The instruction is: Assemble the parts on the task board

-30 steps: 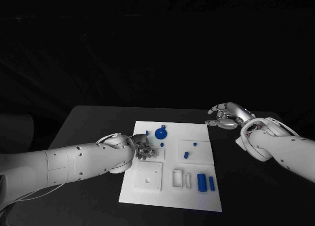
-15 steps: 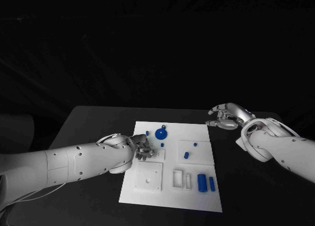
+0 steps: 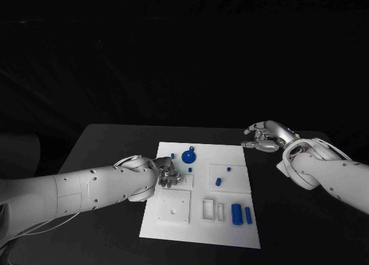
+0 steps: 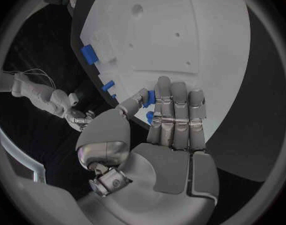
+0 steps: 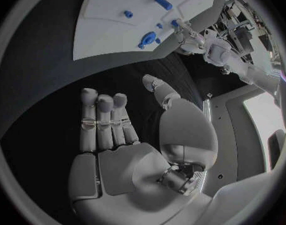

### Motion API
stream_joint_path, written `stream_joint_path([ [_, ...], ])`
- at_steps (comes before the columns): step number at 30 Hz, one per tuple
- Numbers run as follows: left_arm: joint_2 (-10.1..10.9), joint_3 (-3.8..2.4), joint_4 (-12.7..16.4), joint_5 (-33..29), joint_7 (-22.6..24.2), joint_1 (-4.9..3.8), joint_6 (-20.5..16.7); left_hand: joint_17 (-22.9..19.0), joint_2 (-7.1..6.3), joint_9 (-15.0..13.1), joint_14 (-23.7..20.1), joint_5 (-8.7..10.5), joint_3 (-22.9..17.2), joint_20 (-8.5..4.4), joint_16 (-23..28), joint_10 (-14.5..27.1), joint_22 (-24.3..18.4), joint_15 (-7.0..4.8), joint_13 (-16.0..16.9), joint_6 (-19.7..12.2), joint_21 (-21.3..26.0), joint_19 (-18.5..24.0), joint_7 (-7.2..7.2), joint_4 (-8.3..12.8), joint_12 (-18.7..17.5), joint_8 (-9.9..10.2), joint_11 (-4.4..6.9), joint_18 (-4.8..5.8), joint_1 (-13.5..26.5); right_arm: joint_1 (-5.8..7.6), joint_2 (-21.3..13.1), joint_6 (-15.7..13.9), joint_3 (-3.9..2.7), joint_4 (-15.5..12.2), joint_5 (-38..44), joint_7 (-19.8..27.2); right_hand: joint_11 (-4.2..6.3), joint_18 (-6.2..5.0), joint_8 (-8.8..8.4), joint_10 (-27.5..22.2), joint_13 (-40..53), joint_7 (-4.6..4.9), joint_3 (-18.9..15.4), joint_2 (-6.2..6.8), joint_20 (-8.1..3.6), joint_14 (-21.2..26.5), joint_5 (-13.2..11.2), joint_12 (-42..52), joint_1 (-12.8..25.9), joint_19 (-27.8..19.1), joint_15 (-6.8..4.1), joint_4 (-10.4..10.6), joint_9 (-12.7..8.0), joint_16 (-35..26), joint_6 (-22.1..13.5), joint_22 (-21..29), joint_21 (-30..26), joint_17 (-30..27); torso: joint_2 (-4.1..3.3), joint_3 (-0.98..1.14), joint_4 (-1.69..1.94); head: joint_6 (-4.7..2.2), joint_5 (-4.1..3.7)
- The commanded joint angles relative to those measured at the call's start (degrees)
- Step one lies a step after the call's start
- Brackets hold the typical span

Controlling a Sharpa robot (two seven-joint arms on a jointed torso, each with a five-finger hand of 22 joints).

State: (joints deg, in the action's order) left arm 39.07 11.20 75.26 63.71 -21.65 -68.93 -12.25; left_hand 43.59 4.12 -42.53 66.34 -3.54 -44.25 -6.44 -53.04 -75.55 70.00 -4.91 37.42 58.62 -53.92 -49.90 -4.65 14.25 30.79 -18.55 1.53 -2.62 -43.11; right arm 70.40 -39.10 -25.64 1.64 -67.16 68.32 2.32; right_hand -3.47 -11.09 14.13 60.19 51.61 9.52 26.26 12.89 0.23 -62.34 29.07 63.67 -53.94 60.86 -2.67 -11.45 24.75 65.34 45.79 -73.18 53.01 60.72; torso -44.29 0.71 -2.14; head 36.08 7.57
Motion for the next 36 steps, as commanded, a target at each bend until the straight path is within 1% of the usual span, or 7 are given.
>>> stream_joint_path([
  [1, -0.51, 0.49, -0.38, -1.51, -0.63, 0.75, 2.5, 0.13, 0.75, 4.79, 0.37, -0.94, -5.59, -4.13, 0.29, -0.25, 0.15, -0.2, 0.11, 0.17, 0.47, -0.3, 0.09, 1.23, -0.35, -0.16, 0.06, -0.06, 1.39, -0.02, 0.02, 0.89, 0.0, -0.13, 0.36, 0.16, 0.11, -3.91, 0.35, -0.4, -0.07, 0.37, -0.04, -0.31, 0.1, 0.3, 0.32, 0.19, 0.04, -0.24, -0.06, 0.07, -0.08, 0.22, -0.02, -0.08, -0.2, -0.1, -0.02, -0.01, 0.0, -0.03, -0.04],
  [5, -0.58, 0.49, -0.52, -2.17, -0.76, 0.75, 2.41, 0.34, -0.73, 5.05, 0.51, -2.5, -5.69, -4.18, 0.43, -0.34, 0.39, -0.24, 0.16, 0.33, 0.61, -0.53, 0.15, 1.57, -0.41, -0.31, 0.1, -0.07, 3.67, -0.02, 0.01, 0.9, 0.01, -0.09, 0.36, 0.16, 0.11, -3.91, 0.35, -0.4, -0.07, 0.37, -0.04, -0.3, 0.1, 0.31, 0.33, 0.19, 0.03, -0.24, -0.06, 0.06, -0.09, 0.22, -0.02, -0.08, -0.21, -0.11, 0.0, -0.01, -0.03, -0.03, -0.06],
  [7, -0.58, 0.49, -0.53, -2.28, -0.9, 0.75, 2.23, 0.43, -3.38, 5.22, 0.6, -2.72, -5.63, -4.28, 0.57, -0.33, 0.5, -0.32, 0.19, 0.2, 0.71, -0.83, 0.17, 1.4, -0.47, -0.33, 0.1, -0.19, 4.46, -0.02, -0.01, 0.91, 0.01, -0.1, 0.36, 0.15, 0.11, -3.91, 0.35, -0.41, -0.08, 0.37, -0.04, -0.3, 0.1, 0.32, 0.34, 0.19, 0.03, -0.25, -0.06, 0.05, -0.09, 0.23, -0.03, -0.08, -0.21, -0.12, 0.0, -0.02, -0.02, -0.02, -0.07],
  [10, -0.58, 0.49, -0.6, -2.44, -1.03, 0.75, 2.19, 0.5, -4.78, 5.32, 0.65, -2.69, -5.63, -4.32, 0.67, -0.3, 0.57, -0.38, 0.21, 0.07, 0.81, -0.99, 0.13, 1.06, -0.52, -0.35, 0.11, -0.21, 4.63, -0.02, -0.01, 0.93, 0.01, -0.07, 0.36, 0.15, 0.11, -3.91, 0.34, -0.41, -0.08, 0.37, -0.04, -0.29, 0.1, 0.33, 0.34, 0.19, 0.01, -0.25, -0.06, 0.04, -0.09, 0.23, -0.03, -0.09, -0.21, -0.13, -0.02, -0.02, 0.0, 0.01, -0.08],
  [12, -0.62, 0.49, -0.6, -2.45, -1.13, 0.75, 2.06, 0.58, -7.98, 5.44, 0.76, -2.1, -5.3, -4.41, 0.82, -0.24, 0.62, -0.47, 0.25, -0.17, 0.99, -1.33, 0.18, -0.54, -0.57, -0.41, 0.06, -0.27, 5.28, -0.02, -0.01, 0.94, 0.01, -0.07, 0.37, 0.15, 0.11, -3.91, 0.34, -0.42, -0.08, 0.37, -0.04, -0.29, 0.1, 0.33, 0.34, 0.19, 0.01, -0.26, -0.06, 0.04, -0.09, 0.23, -0.04, -0.09, -0.21, -0.13, -0.01, -0.02, 0.01, 0.02, -0.09],
  [17, -0.7, 0.48, -0.69, -2.46, -1.12, 0.75, 2.02, 0.74, -11.24, 5.57, 0.88, -1.1, -5.08, -4.48, 0.98, -0.22, 0.81, -0.53, 0.35, -0.35, 1.25, -1.57, 0.14, -2.62, -0.57, -0.61, 0.11, -0.29, 5.46, -0.02, -0.01, 0.99, 0.02, -0.07, 0.37, 0.15, 0.11, -3.91, 0.34, -0.43, -0.09, 0.37, -0.03, -0.3, 0.1, 0.34, 0.35, 0.19, 0.0, -0.26, -0.06, 0.03, -0.09, 0.23, -0.04, -0.09, -0.22, -0.14, -0.01, -0.03, 0.01, 0.01, -0.11],
  [36, -0.83, 0.41, -1.15, -3.85, -1.42, 0.74, 3.05, 1.27, -14.27, 5.6, 1.32, -0.48, -4.79, -4.7, 0.69, -0.57, 1.38, -0.79, 0.74, -0.13, 1.29, -2.02, 0.33, -4.3, -0.14, -1.25, 0.36, -0.37, 4.96, -0.02, -0.04, 1.04, 0.03, -0.02, 0.38, 0.14, 0.11, -3.91, 0.36, -0.45, -0.12, 0.38, -0.03, -0.34, 0.11, 0.38, 0.34, 0.21, -0.08, -0.29, -0.05, -0.02, -0.09, 0.26, -0.04, -0.12, -0.23, -0.19, 0.0, -0.02, 0.0, 0.08, -0.16],
])
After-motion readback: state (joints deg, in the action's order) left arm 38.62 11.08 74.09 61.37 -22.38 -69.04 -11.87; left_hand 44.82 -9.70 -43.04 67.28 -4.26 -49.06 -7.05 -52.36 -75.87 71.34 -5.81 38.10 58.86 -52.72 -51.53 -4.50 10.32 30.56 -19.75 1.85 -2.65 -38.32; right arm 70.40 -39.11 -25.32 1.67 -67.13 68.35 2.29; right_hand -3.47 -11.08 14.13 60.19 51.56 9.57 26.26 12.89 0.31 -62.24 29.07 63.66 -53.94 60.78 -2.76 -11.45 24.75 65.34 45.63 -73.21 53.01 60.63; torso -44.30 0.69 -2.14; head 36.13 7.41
